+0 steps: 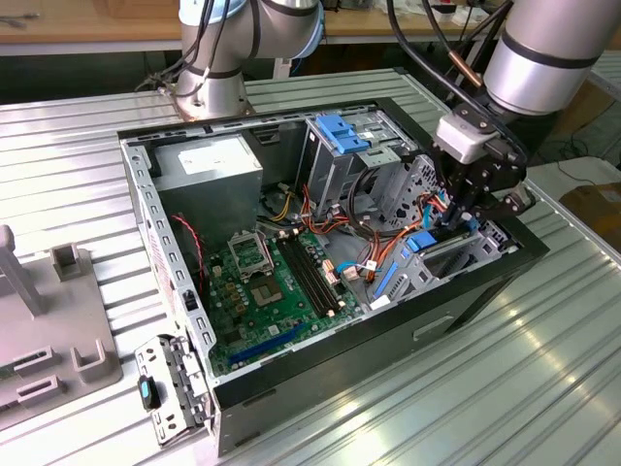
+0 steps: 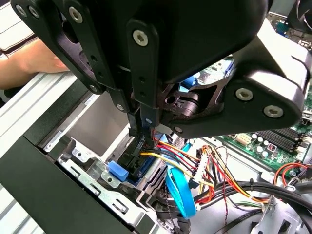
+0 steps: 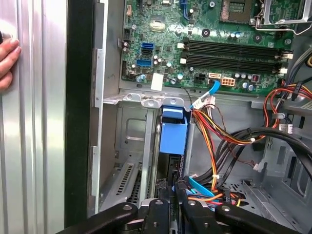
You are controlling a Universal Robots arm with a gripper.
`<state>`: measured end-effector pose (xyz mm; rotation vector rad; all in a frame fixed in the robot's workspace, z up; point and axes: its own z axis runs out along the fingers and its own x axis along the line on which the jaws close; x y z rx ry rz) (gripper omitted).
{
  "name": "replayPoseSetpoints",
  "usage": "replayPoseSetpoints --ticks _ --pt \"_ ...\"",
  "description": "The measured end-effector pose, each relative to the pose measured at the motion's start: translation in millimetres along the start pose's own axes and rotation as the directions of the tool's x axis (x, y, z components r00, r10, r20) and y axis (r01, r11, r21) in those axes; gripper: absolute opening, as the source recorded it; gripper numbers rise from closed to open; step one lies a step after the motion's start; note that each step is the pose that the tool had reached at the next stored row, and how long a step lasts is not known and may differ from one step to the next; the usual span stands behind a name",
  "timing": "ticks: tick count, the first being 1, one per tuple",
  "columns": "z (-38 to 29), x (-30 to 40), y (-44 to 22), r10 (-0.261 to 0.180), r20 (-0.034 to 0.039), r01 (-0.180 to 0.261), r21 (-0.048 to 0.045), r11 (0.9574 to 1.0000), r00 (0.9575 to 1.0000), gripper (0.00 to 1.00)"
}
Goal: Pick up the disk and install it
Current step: 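Insert the first disk wire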
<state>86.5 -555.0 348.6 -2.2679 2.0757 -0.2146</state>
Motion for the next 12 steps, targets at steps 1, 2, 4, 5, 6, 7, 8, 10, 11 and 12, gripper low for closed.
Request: replayPoseSetpoints --ticks 1,2,4,5,6,7,8,10,11,12 --pt "1.0 0.0 0.2 0.007 0.0030 -0.007 0.0008 1.0000 1.0000 0.16" --pt "1.4 -0.1 0.2 0.012 0.0077 -0.012 0.0016 0.9999 0.9999 0.16" --pt "1.9 -0.1 0.2 0.023 0.0185 -0.023 0.0031 0.9997 0.9996 0.16" --pt "2.5 -0.1 -0.9 0.035 0.0187 -0.035 0.0027 0.9994 0.9992 0.16" --pt "2.5 0.0 -0.9 0.036 0.0143 -0.037 0.0024 0.9993 0.9992 0.16" --pt "2.5 0.0 -1.0 0.036 0.0095 -0.036 0.0021 0.9993 0.9993 0.16" --pt "2.7 -0.3 -1.0 0.036 0.0058 -0.036 0.0019 0.9993 0.9993 0.16" --pt "5.0 -1.4 -1.1 0.037 0.0050 -0.037 0.0019 0.9993 0.9993 0.16" --pt "5.7 -1.7 -1.4 0.037 0.0049 -0.037 0.0019 0.9993 0.9993 0.16" --pt "6.3 -2.0 -1.4 0.037 0.0051 -0.037 0.0019 0.9993 0.9993 0.16"
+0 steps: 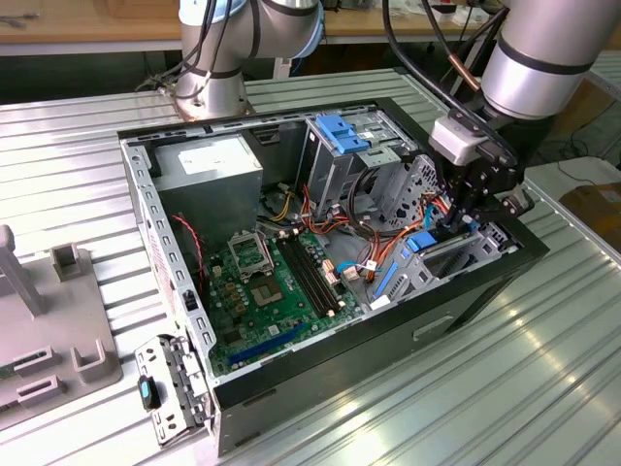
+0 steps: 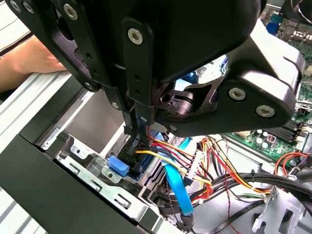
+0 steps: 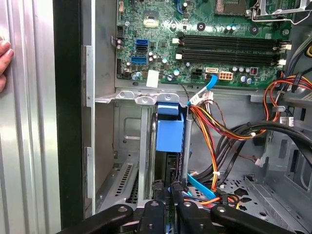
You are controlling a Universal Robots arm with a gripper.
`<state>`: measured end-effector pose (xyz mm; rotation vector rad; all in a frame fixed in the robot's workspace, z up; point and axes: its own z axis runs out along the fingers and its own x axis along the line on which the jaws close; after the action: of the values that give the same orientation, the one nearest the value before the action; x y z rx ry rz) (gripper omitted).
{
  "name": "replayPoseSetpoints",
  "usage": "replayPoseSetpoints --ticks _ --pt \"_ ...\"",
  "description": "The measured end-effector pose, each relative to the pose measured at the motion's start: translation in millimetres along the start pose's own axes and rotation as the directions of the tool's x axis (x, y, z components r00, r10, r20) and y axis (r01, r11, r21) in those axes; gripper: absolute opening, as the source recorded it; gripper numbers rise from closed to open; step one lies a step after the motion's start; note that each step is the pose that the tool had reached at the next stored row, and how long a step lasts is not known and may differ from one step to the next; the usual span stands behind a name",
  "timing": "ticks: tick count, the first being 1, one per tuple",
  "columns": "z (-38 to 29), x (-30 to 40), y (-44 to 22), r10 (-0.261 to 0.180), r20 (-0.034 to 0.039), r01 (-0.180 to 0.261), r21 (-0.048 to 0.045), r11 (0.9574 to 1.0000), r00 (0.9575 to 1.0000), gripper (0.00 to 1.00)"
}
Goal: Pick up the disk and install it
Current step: 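Insert the first disk wire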
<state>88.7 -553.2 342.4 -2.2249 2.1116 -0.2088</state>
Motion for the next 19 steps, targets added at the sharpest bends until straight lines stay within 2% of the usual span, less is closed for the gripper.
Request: replayPoseSetpoints --ticks 2,7,11,14,18,19 --pt "-0.2 -3.6 -0.2 0.001 0.0000 -0.001 0.0000 1.0000 1.0000 0.16" --pt "0.8 -7.9 -0.3 0.005 0.0089 -0.005 0.0004 1.0000 0.9999 0.16" --pt "-0.6 -7.9 -0.5 0.004 0.0066 -0.004 0.0002 1.0000 1.0000 0.16" --pt "-3.1 -7.8 -0.9 0.004 0.0038 -0.004 0.0001 1.0000 1.0000 0.16" --pt "-13.2 -7.7 -2.3 0.005 0.0035 -0.005 0.0001 1.0000 1.0000 0.16" --pt "-13.9 -7.6 -2.5 0.006 0.0035 -0.006 0.0002 1.0000 1.0000 0.16"
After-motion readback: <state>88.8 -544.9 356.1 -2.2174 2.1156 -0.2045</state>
